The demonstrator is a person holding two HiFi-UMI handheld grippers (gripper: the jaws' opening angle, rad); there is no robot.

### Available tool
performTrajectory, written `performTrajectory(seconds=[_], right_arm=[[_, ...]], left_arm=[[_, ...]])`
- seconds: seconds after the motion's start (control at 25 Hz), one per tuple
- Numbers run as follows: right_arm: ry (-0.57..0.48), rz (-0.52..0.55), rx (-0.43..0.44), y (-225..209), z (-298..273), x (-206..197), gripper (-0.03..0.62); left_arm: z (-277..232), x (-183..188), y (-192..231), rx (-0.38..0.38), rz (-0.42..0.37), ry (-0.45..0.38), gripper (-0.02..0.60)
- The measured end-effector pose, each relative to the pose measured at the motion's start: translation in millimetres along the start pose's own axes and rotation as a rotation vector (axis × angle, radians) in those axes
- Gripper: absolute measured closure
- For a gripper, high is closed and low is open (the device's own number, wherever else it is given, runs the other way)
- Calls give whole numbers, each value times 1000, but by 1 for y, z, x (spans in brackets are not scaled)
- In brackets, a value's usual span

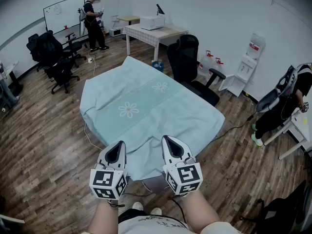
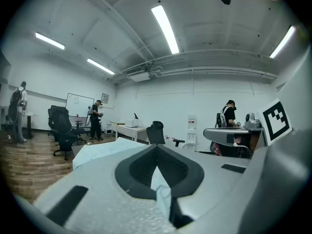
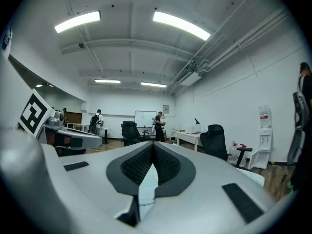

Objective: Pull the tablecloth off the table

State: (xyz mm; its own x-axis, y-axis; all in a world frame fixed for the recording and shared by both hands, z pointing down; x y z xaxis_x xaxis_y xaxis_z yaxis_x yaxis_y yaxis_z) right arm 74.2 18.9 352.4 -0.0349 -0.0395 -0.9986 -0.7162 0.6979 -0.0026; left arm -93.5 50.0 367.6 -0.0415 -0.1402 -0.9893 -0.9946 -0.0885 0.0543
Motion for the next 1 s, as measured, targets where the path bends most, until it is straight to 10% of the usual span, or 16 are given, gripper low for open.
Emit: performTrajectory(seconds=[1.0], right_arm=[[-6,-126,-75,-58,48,-24,582]], left_arm=[[-3,-13,-43,53,-47,48,572]])
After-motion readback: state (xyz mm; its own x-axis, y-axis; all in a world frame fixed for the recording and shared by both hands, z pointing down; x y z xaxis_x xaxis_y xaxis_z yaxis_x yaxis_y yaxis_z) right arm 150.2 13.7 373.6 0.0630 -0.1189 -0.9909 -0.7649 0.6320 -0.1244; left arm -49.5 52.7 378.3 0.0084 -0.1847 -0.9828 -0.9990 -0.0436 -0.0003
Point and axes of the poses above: the fingertips, and each gripper's own axes: z backward along the fingers, y to its left, x out of its top, the point moved 3 cm from there along z, backward along the fingers, and after that the axes turned 10 degrees about x, right-handed, at the moved point
